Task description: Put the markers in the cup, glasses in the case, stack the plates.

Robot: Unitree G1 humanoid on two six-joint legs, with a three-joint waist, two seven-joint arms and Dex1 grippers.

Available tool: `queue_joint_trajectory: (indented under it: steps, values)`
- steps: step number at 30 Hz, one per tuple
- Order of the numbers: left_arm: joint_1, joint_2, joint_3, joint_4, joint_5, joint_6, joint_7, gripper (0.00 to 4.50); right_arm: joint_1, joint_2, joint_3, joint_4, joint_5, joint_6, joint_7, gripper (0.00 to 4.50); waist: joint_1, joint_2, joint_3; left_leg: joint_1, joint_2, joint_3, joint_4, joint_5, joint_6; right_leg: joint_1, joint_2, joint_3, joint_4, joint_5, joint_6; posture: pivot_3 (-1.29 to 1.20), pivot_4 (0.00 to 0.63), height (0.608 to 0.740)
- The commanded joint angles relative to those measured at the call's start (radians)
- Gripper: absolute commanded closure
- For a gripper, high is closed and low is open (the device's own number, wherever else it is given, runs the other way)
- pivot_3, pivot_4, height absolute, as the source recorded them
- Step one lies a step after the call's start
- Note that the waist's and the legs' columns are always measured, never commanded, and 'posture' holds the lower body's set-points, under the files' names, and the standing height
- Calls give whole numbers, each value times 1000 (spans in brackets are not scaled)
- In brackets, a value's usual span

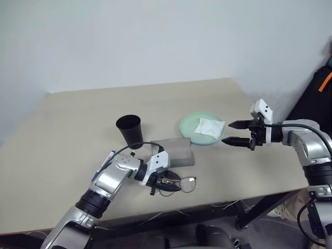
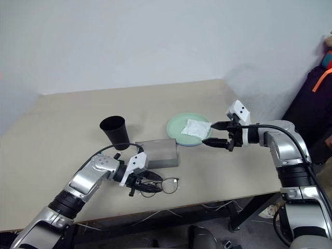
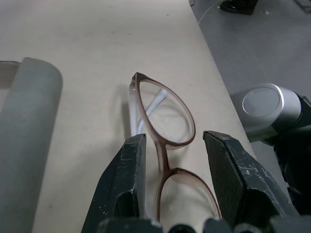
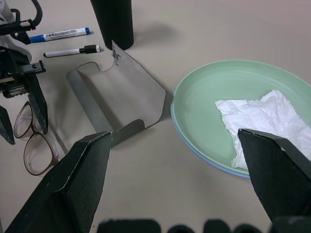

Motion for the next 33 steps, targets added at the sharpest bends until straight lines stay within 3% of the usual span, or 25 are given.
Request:
queue_joint_trajectory:
  steps: [1,2,5,9,20,24,33]
  values:
    - [-36,-2,4,1,1,-1,-15,2581,-11,-16,-24,-30,19,-6,-10,0,0,0,0,0,0,0,0,0,0,0,0,0,0,0,0,0,0,726]
    - [-37,-2,4,2,0,1,-17,2581,-11,-16,-24,-29,19,-6,-10,0,0,0,0,0,0,0,0,0,0,0,0,0,0,0,0,0,0,726]
    - [-41,-1,4,5,0,3,-23,3186,-14,-15,-24,-24,17,-9,-13,0,0,0,0,0,0,0,0,0,0,0,0,0,0,0,0,0,0,726]
    - [-46,4,6,4,-2,8,-34,4456,-17,-14,-23,-19,16,-12,-17,0,0,0,0,0,0,0,0,0,0,0,0,0,0,0,0,0,0,726]
    - [-130,19,119,-45,-168,166,-104,4456,-37,-6,-12,10,7,-28,-22,0,-1,0,0,0,0,-1,0,0,0,0,0,0,0,0,0,0,0,726]
    - [-161,23,135,-14,-166,165,-99,4456,-42,-4,-10,16,7,-31,-22,0,-1,0,0,0,0,-1,1,0,0,0,0,0,0,0,0,0,0,726]
    - [-321,-53,152,437,52,-273,84,4456,-48,11,-6,18,10,-35,-30,0,0,0,0,1,-1,-1,1,0,0,1,0,0,2,0,0,0,0,726]
